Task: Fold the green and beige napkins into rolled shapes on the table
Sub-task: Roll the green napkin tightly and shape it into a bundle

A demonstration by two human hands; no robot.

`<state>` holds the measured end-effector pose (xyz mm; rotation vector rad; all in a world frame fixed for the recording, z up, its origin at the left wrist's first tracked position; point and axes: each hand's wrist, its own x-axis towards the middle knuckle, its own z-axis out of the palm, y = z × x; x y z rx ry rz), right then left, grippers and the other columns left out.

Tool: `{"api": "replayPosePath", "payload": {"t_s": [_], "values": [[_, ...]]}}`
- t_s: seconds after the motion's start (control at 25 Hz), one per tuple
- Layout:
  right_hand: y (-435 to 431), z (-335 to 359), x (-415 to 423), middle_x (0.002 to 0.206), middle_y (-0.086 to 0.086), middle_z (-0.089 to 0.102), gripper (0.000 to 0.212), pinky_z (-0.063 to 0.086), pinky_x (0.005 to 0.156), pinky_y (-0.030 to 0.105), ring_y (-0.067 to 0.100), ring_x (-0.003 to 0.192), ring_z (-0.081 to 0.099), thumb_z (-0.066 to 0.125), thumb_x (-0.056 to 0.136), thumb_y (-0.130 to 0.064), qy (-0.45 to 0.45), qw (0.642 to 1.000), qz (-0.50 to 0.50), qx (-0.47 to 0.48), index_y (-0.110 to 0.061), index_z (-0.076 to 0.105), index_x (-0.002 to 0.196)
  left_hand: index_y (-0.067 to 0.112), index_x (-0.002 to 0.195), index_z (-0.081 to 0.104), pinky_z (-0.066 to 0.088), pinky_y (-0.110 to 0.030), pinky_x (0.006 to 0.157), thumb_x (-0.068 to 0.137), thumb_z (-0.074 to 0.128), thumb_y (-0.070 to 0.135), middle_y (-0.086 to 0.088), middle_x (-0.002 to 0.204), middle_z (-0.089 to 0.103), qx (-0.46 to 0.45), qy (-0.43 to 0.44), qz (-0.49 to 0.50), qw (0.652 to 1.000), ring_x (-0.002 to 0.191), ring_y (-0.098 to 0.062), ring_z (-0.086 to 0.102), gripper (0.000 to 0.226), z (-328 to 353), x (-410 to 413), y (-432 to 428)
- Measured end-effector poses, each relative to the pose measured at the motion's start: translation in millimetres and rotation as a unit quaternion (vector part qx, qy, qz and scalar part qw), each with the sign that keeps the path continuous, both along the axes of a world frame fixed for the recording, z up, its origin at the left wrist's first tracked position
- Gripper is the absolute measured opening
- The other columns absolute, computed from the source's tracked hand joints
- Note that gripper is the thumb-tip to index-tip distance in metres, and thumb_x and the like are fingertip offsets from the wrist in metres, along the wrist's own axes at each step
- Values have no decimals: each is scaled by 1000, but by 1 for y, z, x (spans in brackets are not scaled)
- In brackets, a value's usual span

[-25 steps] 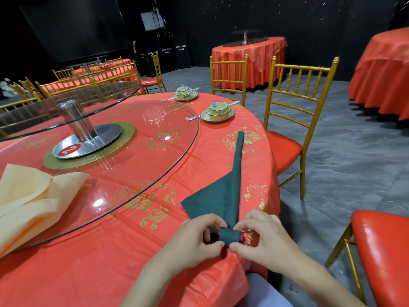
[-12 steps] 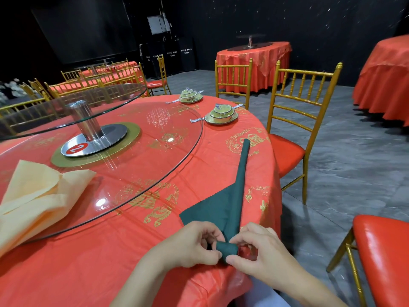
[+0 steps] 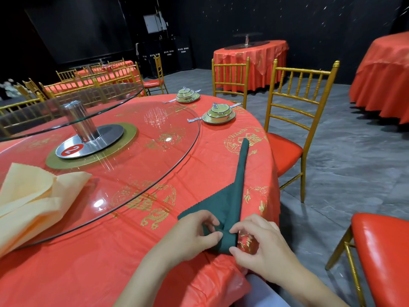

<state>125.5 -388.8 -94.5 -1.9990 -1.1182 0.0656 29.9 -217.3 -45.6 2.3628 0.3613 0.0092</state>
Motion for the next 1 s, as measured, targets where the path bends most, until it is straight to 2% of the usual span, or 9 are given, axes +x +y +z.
{"api": "replayPosePath", "payload": {"t_s": [0.08, 0.2, 0.32, 0.4, 0.52, 0.64, 0.8, 0.88, 1.0], "values": [[3, 1, 5, 81, -23, 51, 31, 31, 83, 21, -10, 83, 49, 59, 62, -55, 19, 1000, -9, 9, -40, 63, 89, 41, 91, 56, 38, -12, 73, 74, 65, 49, 19, 91, 59, 26, -52, -1, 998, 81, 4, 49, 21, -4, -7, 1], [5, 0, 12, 83, -22, 53, 22, 37, 83, 27, -2, 77, 51, 56, 61, -57, 50, 998, -22, 20, -45, 61, 79, 56, 98, 47, 36, -21, 90, 62, 55, 66, 28, 102, 52, 69, -44, -42, 996, 99, 3, 44, 38, -15, -14, 0], [8, 2, 16, 78, -18, 53, 19, 40, 86, 32, 0, 80, 51, 50, 62, -63, 64, 998, -24, 12, -51, 56, 75, 53, 111, 46, 33, -24, 93, 68, 56, 61, 30, 107, 51, 114, -45, -43, 992, 102, 2, 43, 45, -20, -9, -1], [6, 4, 17, 80, -20, 52, 27, 37, 86, 27, 0, 85, 51, 48, 63, -67, 58, 998, -24, 1, -51, 55, 83, 47, 115, 49, 32, -25, 92, 72, 56, 54, 25, 108, 57, 108, -35, -40, 993, 98, 3, 45, 44, -18, -2, 2], [-2, 4, 14, 87, -24, 48, 43, 30, 84, 16, -7, 89, 46, 55, 61, -68, 29, 999, -11, -21, -52, 51, 100, 43, 112, 56, 38, -32, 94, 69, 58, 52, 22, 103, 61, 73, -10, -58, 996, 96, -1, 52, 44, -13, 10, 10], [-2, 0, 15, 91, -25, 47, 47, 28, 84, 16, -13, 91, 42, 58, 63, -61, -18, 999, -5, -49, -47, 49, 107, 40, 100, 61, 47, -32, 86, 64, 63, 48, 16, 96, 64, 1, 9, -71, 997, 87, -4, 59, 37, -7, 23, 14], [1, 1, 21, 82, -25, 46, 42, 29, 82, 16, -12, 86, 44, 58, 63, -58, 7, 1000, -27, -15, -42, 59, 103, 28, 93, 66, 47, -28, 66, 67, 67, 35, 4, 83, 62, -76, 30, -76, 994, 68, -7, 55, 27, -1, 34, 15], [0, 0, 19, 81, -26, 46, 45, 29, 80, 17, -14, 85, 44, 57, 64, -58, 7, 1000, -24, -5, -38, 63, 103, 23, 94, 66, 45, -27, 63, 69, 67, 30, 3, 79, 61, -92, 50, -82, 991, 66, -8, 54, 26, 1, 34, 15], [-5, 0, 10, 81, -25, 50, 42, 29, 82, 16, -12, 86, 47, 57, 63, -60, 25, 1000, -9, 0, -40, 62, 100, 26, 90, 65, 44, -25, 65, 74, 71, 26, 4, 80, 62, -91, 86, -92, 988, 67, -7, 55, 17, 6, 26, 13]]}}
